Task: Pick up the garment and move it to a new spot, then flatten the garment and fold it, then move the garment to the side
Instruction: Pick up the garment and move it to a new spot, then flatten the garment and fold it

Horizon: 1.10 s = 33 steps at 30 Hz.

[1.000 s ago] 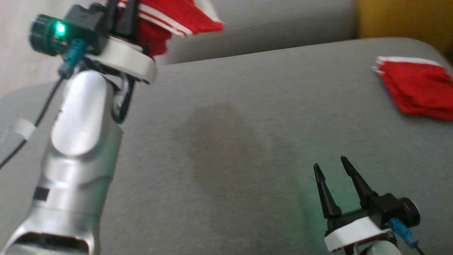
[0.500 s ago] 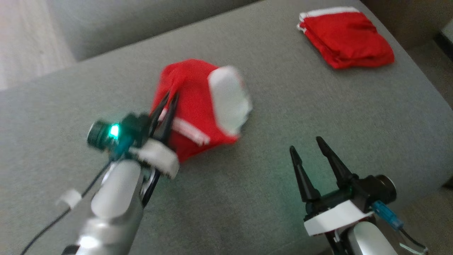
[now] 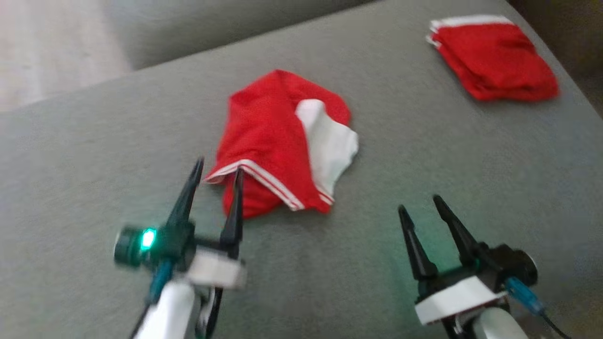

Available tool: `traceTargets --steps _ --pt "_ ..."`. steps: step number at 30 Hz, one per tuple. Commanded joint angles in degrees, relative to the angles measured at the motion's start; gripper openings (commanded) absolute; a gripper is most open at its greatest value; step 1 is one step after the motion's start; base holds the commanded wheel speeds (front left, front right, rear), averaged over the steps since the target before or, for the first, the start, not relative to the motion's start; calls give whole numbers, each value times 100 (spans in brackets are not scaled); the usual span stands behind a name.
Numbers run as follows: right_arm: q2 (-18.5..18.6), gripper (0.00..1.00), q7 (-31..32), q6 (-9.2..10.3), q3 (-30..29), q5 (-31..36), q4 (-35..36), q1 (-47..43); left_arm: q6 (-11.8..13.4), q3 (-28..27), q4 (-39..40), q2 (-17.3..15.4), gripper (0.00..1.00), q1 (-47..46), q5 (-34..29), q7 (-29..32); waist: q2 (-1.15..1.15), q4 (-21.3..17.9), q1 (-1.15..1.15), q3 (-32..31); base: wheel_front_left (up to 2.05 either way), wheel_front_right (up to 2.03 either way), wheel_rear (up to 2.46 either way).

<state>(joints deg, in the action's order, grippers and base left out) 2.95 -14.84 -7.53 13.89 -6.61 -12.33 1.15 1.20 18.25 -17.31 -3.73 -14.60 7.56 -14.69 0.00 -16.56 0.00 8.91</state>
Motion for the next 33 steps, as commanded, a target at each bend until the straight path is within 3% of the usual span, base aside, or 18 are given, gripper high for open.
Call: traceTargets --steps 1,4,13,33 --pt "-7 100 -16 4 9 23 117 -63 119 -279 385 17 100 178 9 -29 0 704 0 -621 0 0 0" --pt "-7 100 -16 4 -300 2 125 -263 268 -423 806 60 100 768 61 -30 0 1145 0 -858 0 0 0" --pt "-7 100 -16 4 -1011 34 294 -751 469 -563 1620 83 100 1964 -208 -30 0 1915 0 -1227 0 0 0" --pt "-7 100 -16 4 -982 -6 467 -1235 486 -706 1768 85 100 2619 -486 -30 0 2060 0 -1576 0 0 0"
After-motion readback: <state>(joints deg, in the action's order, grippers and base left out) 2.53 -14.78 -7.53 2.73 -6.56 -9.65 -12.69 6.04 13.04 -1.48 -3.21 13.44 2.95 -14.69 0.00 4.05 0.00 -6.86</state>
